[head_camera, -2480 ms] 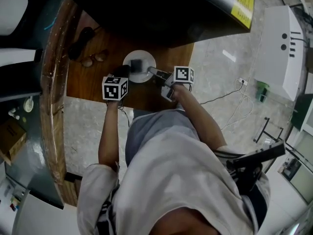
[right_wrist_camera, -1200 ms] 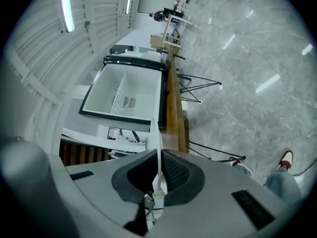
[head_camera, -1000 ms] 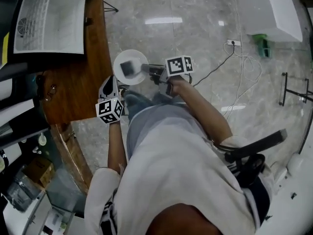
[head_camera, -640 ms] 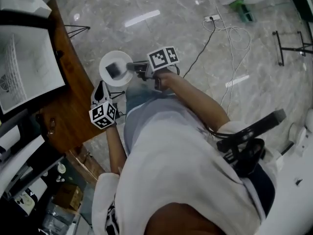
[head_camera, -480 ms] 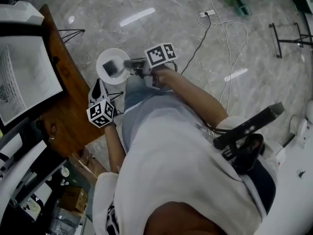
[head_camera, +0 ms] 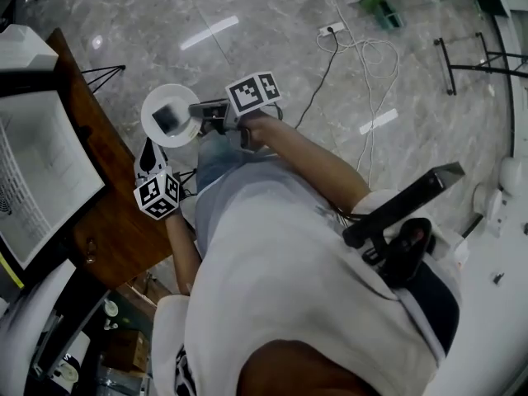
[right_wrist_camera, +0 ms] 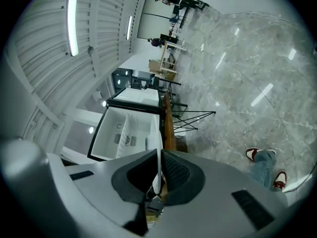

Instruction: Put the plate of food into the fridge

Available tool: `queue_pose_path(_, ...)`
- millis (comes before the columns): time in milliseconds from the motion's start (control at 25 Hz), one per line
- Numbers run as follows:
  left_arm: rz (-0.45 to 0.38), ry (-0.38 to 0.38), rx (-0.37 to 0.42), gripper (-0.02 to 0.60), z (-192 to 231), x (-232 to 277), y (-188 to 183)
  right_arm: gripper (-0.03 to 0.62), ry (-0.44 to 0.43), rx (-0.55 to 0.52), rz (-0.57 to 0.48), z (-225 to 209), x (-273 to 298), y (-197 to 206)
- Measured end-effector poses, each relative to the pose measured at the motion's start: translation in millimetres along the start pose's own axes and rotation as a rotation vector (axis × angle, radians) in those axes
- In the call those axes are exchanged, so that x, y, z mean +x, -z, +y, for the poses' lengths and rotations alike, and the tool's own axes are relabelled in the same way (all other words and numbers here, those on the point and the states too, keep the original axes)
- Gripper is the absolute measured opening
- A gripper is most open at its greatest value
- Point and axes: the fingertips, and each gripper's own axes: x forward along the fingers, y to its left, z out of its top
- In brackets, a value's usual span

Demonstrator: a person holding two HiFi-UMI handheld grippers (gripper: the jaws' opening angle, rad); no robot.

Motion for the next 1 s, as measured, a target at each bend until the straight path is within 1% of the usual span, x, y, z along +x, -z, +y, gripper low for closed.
queue_pose_path(120,-0.013,-0.006,0.029,0.019,34.9,22.7,-24.7,0.029,-0.019,0.004,0.007,12.5,40.9,-31.7)
queue_pose_path(280,-0.042,-0.036,0.005,0.02,92.8,53.6,-49.0,0.029,-0.041,0.006,0.028,25.2,105.4,-69.7)
queue_pose_path(360,-0.06,-0.044,0.001,0.018,110.9,64.0,-60.2,0.031,-0.053,0.012,0.026,32.1,124.6,-83.4)
queue_pose_path(480,-0.1,-0.056,0.008,0.018,122.3,59.6,-79.3,0.029,-0.074,0.002,0.031,51.6,135.0,-89.3)
queue_pose_path(520,-0.112,-0.071,0.003,0.018,133.6,58.2,-86.0,0.031,-0.078,-0.007,0.04,58.4,145.2,-92.4)
queue_pose_path(600,-0.121,-0.116,-0.029,0.018,172.0,64.0,-97.1,0.029,-0.09,-0.025,0.067,69.8,182.0,-106.3)
queue_pose_path(680,-0.135,-0.15,-0.067,0.018,207.2,70.7,-107.1,0.031,-0.126,-0.041,0.099,82.0,219.5,-121.1)
queue_pose_path(760,-0.168,-0.168,-0.085,0.019,227.1,70.5,-119.2,0.031,-0.132,-0.034,0.117,89.1,241.0,-129.5)
queue_pose_path(840,-0.193,-0.192,-0.088,0.019,238.2,65.4,-131.3,0.029,-0.133,-0.041,0.13,97.3,252.8,-135.1)
queue_pose_path(920,-0.2,-0.229,-0.099,0.02,246.8,54.4,-139.2,0.031,-0.149,-0.014,0.142,108.0,261.6,-134.9)
queue_pose_path(1000,-0.215,-0.263,-0.122,0.02,258.0,43.8,-145.2,0.029,-0.167,0.049,0.16,116.8,273.7,-132.7)
